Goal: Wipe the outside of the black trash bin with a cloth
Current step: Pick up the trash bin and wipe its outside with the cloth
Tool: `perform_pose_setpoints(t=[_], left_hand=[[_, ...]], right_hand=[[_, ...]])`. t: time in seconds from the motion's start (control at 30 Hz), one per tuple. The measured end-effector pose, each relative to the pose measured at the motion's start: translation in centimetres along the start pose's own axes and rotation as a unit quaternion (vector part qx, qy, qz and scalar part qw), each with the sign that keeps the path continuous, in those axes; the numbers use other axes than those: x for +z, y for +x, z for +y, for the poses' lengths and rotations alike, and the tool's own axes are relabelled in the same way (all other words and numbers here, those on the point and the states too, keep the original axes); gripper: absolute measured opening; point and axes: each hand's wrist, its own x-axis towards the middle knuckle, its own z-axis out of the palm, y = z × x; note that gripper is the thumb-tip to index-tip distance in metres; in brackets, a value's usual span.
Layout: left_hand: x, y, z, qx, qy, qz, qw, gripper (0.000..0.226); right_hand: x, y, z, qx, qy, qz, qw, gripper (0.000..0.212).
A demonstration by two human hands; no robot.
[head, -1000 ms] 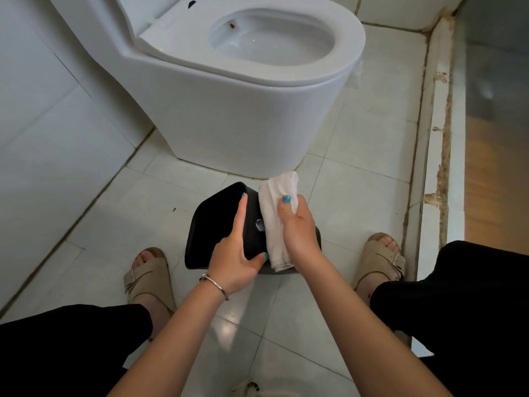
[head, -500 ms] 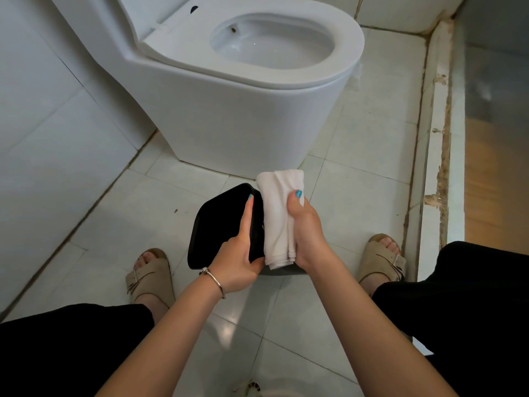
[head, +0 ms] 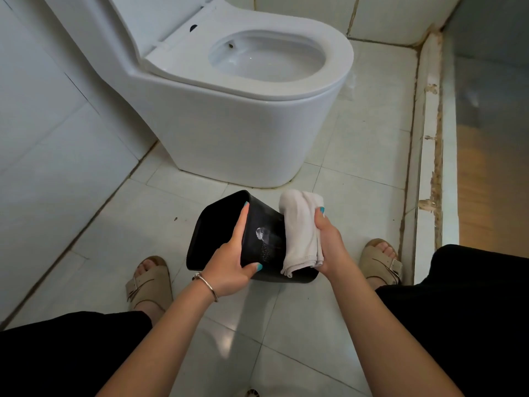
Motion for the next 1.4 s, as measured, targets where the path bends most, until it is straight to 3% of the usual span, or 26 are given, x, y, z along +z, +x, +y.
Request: perform_pose_setpoints(t=[0.17, 0.3, 0.43, 0.47, 0.57, 0.63, 0.73, 0.8, 0.93, 1.03, 1.17, 1.4], left_hand=[[0.4, -0.1, -0.3, -0.007, -0.017, 0.014, 1.0, 0.117], [0.3, 0.2, -0.3, -0.004, -0.026, 0.015, 1.0, 0.118], [0.3, 0.4, -0.4, -0.013, -0.034, 0.024, 0.999, 0.117], [0.3, 0.3, -0.4, -0.014, -0.034, 0.026, 0.999, 0.117], [0.2, 0.0, -0.4, -0.013, -0.035, 0.026, 0.999, 0.117], [0.3, 0.1, -0.2, -0.012, -0.034, 0.026, 0.999, 0.118], [0.6, 0.3, 0.2, 0.001, -0.019, 0.021, 1.0, 0.118], [0.7, 0.3, 0.3, 0.005, -0.01, 0.016, 1.0, 0.118], [0.6, 0.5, 0.3, 0.0, -0.021, 0.018, 1.0, 0.118], [0.2, 0.8, -0.1, -0.007, -0.046, 0.017, 0.999, 0.117], [-0.4, 0.6, -0.5, -0.012, -0.074, 0.013, 0.997, 0.115], [0.2, 0.3, -0.3, -0.011, -0.075, 0.013, 0.997, 0.116]], right_hand=[[-0.3, 0.2, 0.6, -0.11, -0.158, 0.052, 0.98, 0.034], [-0.2, 0.4, 1.0, -0.105, -0.163, 0.062, 0.979, 0.035], [0.4, 0.5, 1.2, -0.161, -0.229, 0.064, 0.958, 0.024], [0.4, 0.7, 1.2, -0.164, -0.27, 0.074, 0.946, 0.029], [0.0, 1.4, 1.2, -0.167, -0.462, 0.159, 0.856, 0.046], [0.2, 0.8, 1.5, -0.202, -0.456, 0.207, 0.842, 0.056], [0.4, 0.1, 1.7, -0.29, -0.499, 0.251, 0.777, 0.034], [0.6, -0.2, 1.6, -0.271, -0.56, 0.243, 0.745, 0.032], [1.3, -0.3, 2.0, -0.198, -0.61, 0.184, 0.745, 0.052], [0.6, 0.1, 3.0, -0.176, -0.547, 0.131, 0.808, 0.053], [-0.3, 0.1, 3.1, -0.161, -0.423, 0.128, 0.883, 0.051], [1.3, -1.0, 3.3, -0.195, -0.394, 0.098, 0.893, 0.048]])
